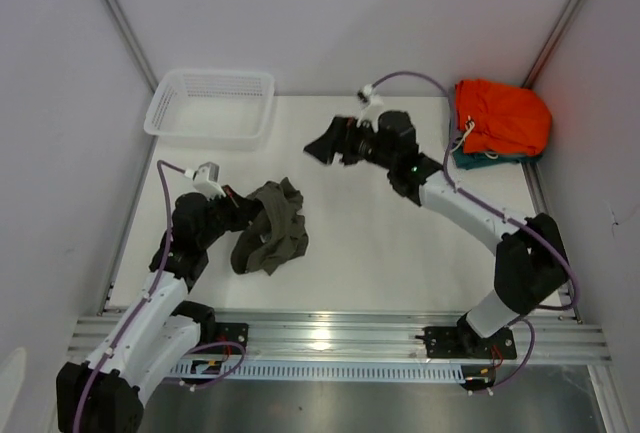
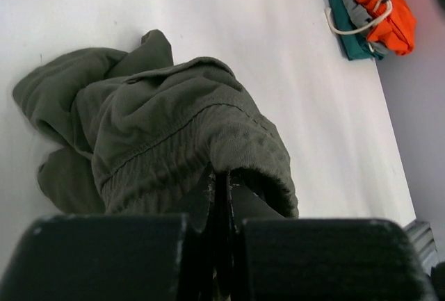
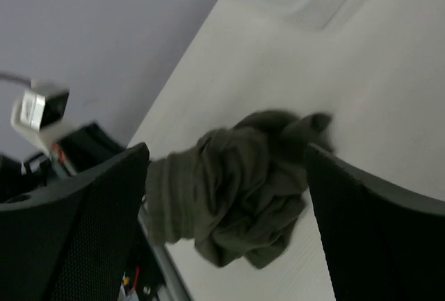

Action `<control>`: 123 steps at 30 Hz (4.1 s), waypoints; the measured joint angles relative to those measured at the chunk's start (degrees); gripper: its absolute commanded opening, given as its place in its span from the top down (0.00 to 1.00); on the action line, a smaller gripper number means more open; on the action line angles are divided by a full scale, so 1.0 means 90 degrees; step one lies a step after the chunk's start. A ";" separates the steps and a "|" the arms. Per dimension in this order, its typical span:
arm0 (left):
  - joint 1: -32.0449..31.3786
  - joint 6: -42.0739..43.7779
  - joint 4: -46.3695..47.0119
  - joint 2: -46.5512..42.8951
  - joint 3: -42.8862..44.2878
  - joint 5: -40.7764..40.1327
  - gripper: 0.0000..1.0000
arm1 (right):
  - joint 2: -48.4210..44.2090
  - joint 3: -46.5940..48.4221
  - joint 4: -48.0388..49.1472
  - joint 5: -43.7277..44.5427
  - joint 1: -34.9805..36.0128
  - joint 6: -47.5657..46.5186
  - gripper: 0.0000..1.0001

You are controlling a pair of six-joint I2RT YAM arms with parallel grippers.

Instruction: Fold and stack the shorts

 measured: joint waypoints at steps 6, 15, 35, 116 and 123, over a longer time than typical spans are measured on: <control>-0.0058 0.0104 0.0051 0.0721 0.0636 -0.0362 0.98 | -0.0916 -0.1717 -0.0702 0.1054 0.1724 -0.0495 0.11; -0.0068 0.0092 -0.0245 0.0884 0.1047 -0.0903 0.99 | -0.1294 -0.2103 -0.1467 0.3398 0.4109 -0.0741 0.11; -0.0075 -0.0248 -0.0801 0.0430 0.1103 -0.1166 0.98 | 0.0969 0.0049 -0.2176 0.6900 0.5467 -0.0505 0.02; -0.0685 0.0277 0.0223 0.3116 0.2518 -0.1707 0.84 | -0.0736 -0.1396 -0.2521 0.1829 0.3337 -0.0486 1.00; -0.1336 0.0563 0.1018 0.4896 0.3657 -0.1207 0.82 | -0.2212 -0.1452 -0.2565 0.1168 0.2467 -0.0240 1.00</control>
